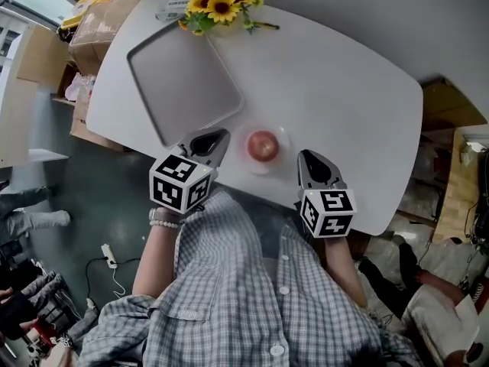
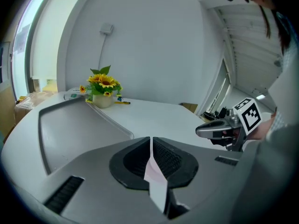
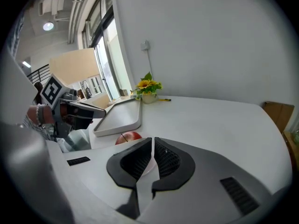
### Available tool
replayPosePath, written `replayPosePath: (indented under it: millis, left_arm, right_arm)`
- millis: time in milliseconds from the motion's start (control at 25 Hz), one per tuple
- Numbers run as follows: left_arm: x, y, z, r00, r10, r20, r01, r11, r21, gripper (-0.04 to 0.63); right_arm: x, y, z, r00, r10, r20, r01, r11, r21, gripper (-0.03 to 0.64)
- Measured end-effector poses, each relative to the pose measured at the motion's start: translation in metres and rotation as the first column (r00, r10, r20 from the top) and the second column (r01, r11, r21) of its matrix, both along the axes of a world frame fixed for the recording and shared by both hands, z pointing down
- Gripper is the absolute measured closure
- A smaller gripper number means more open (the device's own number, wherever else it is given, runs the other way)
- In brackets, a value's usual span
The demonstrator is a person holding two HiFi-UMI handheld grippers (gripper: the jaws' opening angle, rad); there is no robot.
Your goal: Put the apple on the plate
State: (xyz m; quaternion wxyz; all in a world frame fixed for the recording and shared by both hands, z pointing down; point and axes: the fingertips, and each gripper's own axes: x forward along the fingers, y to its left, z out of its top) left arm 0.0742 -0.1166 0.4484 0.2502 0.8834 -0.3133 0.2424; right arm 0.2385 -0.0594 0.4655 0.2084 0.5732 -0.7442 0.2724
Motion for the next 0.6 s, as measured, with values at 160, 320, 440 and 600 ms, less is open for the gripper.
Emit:
replayPosePath:
  millis: [160,320,440,600]
  left_arm:
    - [0.003,0.002,0.024,0.999,0.040,0.018,-0.039,0.997,-0.069,0.584]
    - [0.003,0.005,0.046,0.998,0.059,0.027,-0.054,0.989,-0.141,0.583]
    - [0.004,0.007,0.059,0.996,0.076,0.035,-0.068,0.981,-0.182,0.583]
    - [0.006,0.010,0.076,0.994,0.103,0.043,-0.091,0.968,-0.233,0.517]
  right_arm:
    - [-0.004,-0.004,0.018,1.000,-0.011,0.021,0.013,0.998,-0.059,0.591]
    - [-0.006,-0.006,0.036,1.000,-0.026,0.006,0.027,0.993,-0.112,0.591]
    - [-0.007,-0.006,0.049,1.000,-0.004,0.028,0.009,0.986,-0.166,0.591]
    - [-0.009,-0.006,0.062,0.995,0.049,0.088,-0.028,0.973,-0.228,0.568]
